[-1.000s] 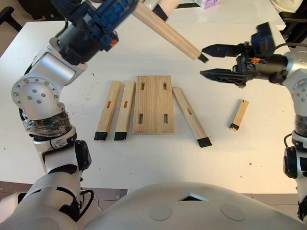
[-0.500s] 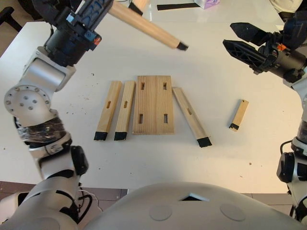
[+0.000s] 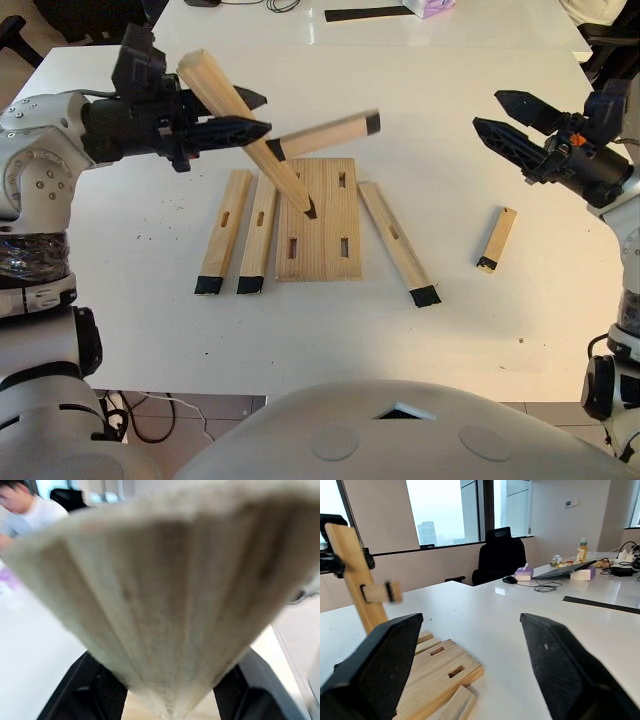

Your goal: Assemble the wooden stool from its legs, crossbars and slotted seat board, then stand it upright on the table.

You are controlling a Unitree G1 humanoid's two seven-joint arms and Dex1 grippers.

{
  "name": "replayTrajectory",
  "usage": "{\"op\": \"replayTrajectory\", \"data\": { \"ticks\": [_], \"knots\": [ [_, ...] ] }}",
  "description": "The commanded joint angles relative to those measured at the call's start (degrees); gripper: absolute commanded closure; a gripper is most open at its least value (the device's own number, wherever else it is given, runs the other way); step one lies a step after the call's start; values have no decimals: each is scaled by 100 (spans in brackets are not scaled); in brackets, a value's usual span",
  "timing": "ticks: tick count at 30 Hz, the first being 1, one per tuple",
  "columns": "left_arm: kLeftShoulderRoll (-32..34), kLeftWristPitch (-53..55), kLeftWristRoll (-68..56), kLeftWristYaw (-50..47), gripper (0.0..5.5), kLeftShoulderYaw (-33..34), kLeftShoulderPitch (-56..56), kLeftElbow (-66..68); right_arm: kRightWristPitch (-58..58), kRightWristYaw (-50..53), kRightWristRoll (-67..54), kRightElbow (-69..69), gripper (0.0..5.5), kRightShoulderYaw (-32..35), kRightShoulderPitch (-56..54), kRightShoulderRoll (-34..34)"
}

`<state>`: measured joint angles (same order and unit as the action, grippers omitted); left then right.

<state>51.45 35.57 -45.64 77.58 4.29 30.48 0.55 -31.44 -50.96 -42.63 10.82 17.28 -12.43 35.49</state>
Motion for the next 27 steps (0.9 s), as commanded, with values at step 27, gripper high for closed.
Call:
{"op": "replayTrajectory", "data": {
  "ticks": [27],
  "knots": [
    [49,-393,543,794,344,91,-730,-433,232,90,231,-429,191,139,176,134]
  ]
}}
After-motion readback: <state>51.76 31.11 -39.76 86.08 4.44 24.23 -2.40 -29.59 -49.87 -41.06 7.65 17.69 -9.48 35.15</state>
